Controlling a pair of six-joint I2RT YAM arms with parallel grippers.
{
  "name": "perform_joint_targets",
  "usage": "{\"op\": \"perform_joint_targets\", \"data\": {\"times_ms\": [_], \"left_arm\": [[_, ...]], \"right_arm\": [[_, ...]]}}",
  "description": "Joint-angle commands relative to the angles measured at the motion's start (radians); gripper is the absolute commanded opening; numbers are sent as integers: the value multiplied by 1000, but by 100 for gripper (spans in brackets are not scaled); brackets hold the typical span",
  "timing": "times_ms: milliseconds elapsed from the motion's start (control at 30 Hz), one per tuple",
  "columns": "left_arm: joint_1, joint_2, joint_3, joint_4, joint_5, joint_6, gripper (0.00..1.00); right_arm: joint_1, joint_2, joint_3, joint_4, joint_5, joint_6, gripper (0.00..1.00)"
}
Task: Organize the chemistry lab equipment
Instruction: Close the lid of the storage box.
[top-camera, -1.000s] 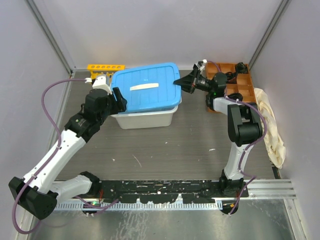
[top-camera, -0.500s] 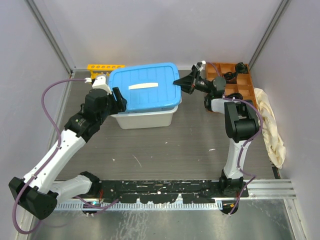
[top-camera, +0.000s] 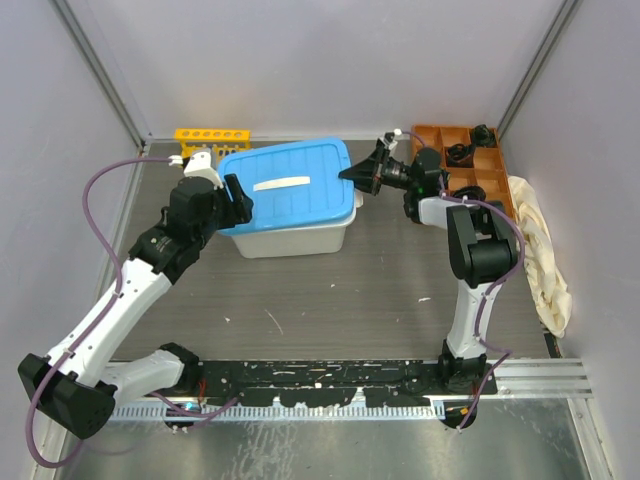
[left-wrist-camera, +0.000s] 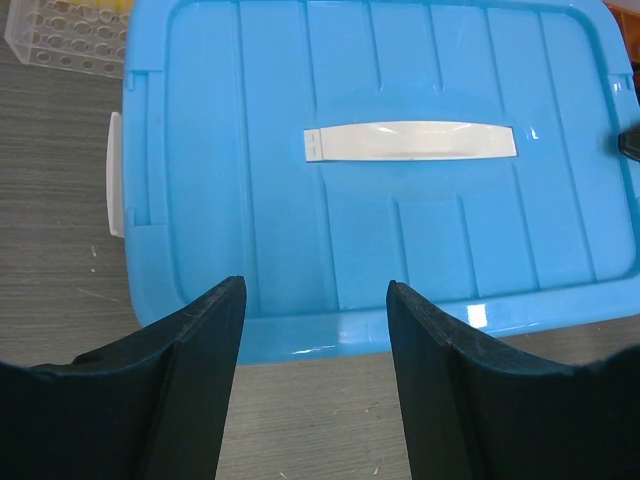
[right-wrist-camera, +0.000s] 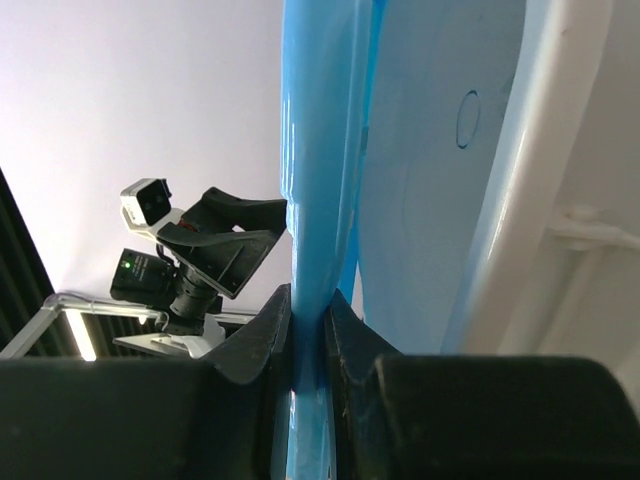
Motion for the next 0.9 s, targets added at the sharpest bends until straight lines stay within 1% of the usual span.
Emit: {"op": "perform_joint_targets", "data": {"times_ms": [0, 267, 367, 467, 533, 667, 733, 867], "left_arm": [[10, -5, 7, 57, 9, -6, 60], [16, -6, -1, 60, 17, -8, 61], [17, -6, -5, 66, 24, -10, 61], [19, -3, -8, 71, 32, -16, 60], [19, -1, -8, 73, 37, -19, 61], [19, 2, -12, 74, 42, -23, 61], [20, 2, -14, 77, 45, -26, 61], [19, 5, -16, 80, 50, -31, 60]], "right_arm": [[7, -69, 5, -32, 3, -83, 1], [6, -140, 71, -500, 51, -443, 1], [4, -152, 97, -576, 67, -500, 1], [4, -154, 102, -599, 75, -518, 1], [3, -161, 107, -644, 91, -555, 2], [3, -183, 125, -761, 135, -652, 13], [1, -191, 134, -795, 152, -687, 26], [0, -204, 160, -865, 182, -739, 36]]}}
